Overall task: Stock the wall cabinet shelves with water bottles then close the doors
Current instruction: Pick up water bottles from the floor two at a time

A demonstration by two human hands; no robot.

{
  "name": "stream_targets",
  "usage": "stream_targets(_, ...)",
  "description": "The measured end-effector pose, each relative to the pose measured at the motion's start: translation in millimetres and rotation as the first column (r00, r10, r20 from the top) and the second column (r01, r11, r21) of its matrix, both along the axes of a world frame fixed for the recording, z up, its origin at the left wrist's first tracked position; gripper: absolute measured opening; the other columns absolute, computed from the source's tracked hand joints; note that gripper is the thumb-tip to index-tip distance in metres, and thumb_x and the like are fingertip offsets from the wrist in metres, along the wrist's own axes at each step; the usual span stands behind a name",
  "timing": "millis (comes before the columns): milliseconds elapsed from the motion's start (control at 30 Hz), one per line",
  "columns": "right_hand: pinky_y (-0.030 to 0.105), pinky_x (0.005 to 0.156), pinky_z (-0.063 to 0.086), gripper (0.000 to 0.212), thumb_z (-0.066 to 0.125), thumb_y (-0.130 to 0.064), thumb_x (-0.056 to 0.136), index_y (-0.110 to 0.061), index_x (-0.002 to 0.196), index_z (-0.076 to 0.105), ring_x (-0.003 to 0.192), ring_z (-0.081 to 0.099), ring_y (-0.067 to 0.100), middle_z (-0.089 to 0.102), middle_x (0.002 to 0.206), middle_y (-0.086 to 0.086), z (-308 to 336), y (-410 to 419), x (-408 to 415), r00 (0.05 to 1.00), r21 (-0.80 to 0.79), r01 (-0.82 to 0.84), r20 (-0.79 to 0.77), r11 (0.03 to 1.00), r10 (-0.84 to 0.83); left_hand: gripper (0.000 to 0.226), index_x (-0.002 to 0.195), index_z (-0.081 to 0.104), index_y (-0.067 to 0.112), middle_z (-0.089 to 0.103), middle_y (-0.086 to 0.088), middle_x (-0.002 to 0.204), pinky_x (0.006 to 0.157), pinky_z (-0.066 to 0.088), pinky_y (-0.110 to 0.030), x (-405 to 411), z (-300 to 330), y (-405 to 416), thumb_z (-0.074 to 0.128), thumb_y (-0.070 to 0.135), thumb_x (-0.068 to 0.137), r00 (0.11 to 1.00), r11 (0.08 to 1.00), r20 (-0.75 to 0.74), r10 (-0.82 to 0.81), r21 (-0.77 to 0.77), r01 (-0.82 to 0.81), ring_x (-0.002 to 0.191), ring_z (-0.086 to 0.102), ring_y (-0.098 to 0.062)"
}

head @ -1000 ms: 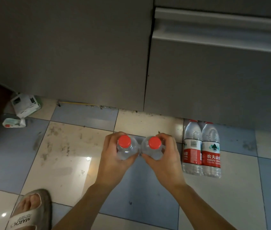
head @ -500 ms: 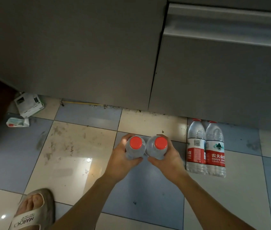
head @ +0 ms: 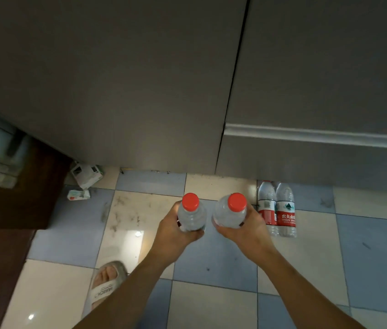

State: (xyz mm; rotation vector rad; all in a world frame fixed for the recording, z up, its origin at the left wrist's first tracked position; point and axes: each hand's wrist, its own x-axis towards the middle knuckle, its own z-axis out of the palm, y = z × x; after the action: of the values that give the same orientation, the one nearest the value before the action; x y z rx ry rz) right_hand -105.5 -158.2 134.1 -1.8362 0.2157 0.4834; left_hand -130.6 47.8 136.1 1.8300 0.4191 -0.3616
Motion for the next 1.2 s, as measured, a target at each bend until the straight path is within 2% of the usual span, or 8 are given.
stream_targets(167,0.032,0.082,0.062,0.060,0.092,-0.025,0.070,-0.043,0.118,0.061,0.100,0.070,0.011,0.072,0.105,-0.015,195,10,-5,0.999,0.102,0.014,0.048,0.995,-0.019,0.064,0.122,0.062,0.032,0.071,0.018,0.110,0.088,0.056,-0.019,7,195,11,0.095,0.026,0.067,0.995,0.999,0.100,-0.024,-0.037,0.028,0.107,0.065,-0.003)
stream_targets(400,0.012,0.076,0.053,0.058,0.092,-0.020,0.069,-0.050,0.110,0.064,0.099,0.069,0.001,0.072,0.107,-0.018,501,11,2,0.962,0.159,-0.051,0.275,0.986,0.005,0.059,0.116,0.068,0.016,0.076,0.000,0.109,0.094,0.056,-0.035,27,501,26,0.097,0.020,0.065,0.943,0.996,0.332,-0.003,-0.083,0.033,0.106,0.071,-0.015)
stream_targets(500,0.015,0.078,0.055,0.056,0.093,-0.028,0.064,-0.046,0.109,0.065,0.099,0.071,0.004,0.074,0.107,-0.014,609,18,9,0.932,0.172,-0.072,0.363,0.982,0.005,0.064,0.113,0.069,0.017,0.077,0.001,0.107,0.088,0.056,-0.029,29,612,38,0.095,0.036,0.058,0.886,0.997,0.463,0.017,-0.075,0.020,0.103,0.072,-0.014)
stream_targets(600,0.018,0.074,0.056,0.053,0.094,-0.034,0.062,-0.035,0.108,0.068,0.092,0.074,0.009,0.077,0.101,-0.007,703,36,26,0.876,0.181,-0.114,0.482,0.977,0.013,0.069,0.120,0.065,0.016,0.076,0.001,0.110,0.088,0.058,-0.030,38,703,58,0.097,0.024,0.060,0.811,0.995,0.584,0.022,-0.092,0.039,0.104,0.072,-0.015)
stream_targets(733,0.016,0.072,0.055,0.047,0.092,-0.034,0.060,-0.038,0.102,0.070,0.090,0.075,0.009,0.078,0.097,-0.007,813,74,53,0.773,0.213,-0.112,0.632,0.971,-0.049,0.057,0.115,0.064,0.033,0.075,0.010,0.109,0.081,0.056,-0.019,64,808,87,0.091,0.028,0.065,0.643,0.993,0.765,0.048,-0.103,0.050,0.101,0.072,-0.010)
stream_targets(833,0.017,0.074,0.056,0.048,0.092,-0.033,0.061,-0.034,0.104,0.071,0.093,0.074,0.010,0.078,0.100,-0.006,881,110,71,0.702,0.203,-0.127,0.710,0.971,-0.056,0.054,0.115,0.063,0.049,0.073,0.014,0.113,0.083,0.058,-0.026,83,879,118,0.087,0.043,0.067,0.529,0.995,0.848,0.032,-0.076,0.061,0.106,0.070,-0.009)
stream_targets(1000,0.023,0.079,0.059,0.051,0.091,-0.038,0.063,-0.033,0.110,0.072,0.100,0.074,0.012,0.078,0.105,-0.005,979,163,96,0.609,0.219,-0.155,0.789,0.963,-0.081,0.049,0.117,0.065,0.043,0.075,0.007,0.113,0.087,0.061,-0.039,119,987,176,0.085,0.044,0.072,0.396,0.990,0.918,-0.009,-0.047,0.131,0.104,0.073,-0.016)
stream_targets(1200,0.031,0.082,0.059,0.055,0.088,-0.042,0.064,-0.034,0.115,0.070,0.103,0.073,0.012,0.077,0.110,-0.005,1077,203,126,0.536,0.287,-0.179,0.831,0.941,-0.151,0.042,0.110,0.069,0.035,0.077,0.013,0.101,0.072,0.057,-0.015,158,1102,214,0.089,0.038,0.073,0.285,0.992,0.958,-0.041,0.004,0.129,0.093,0.073,-0.004)
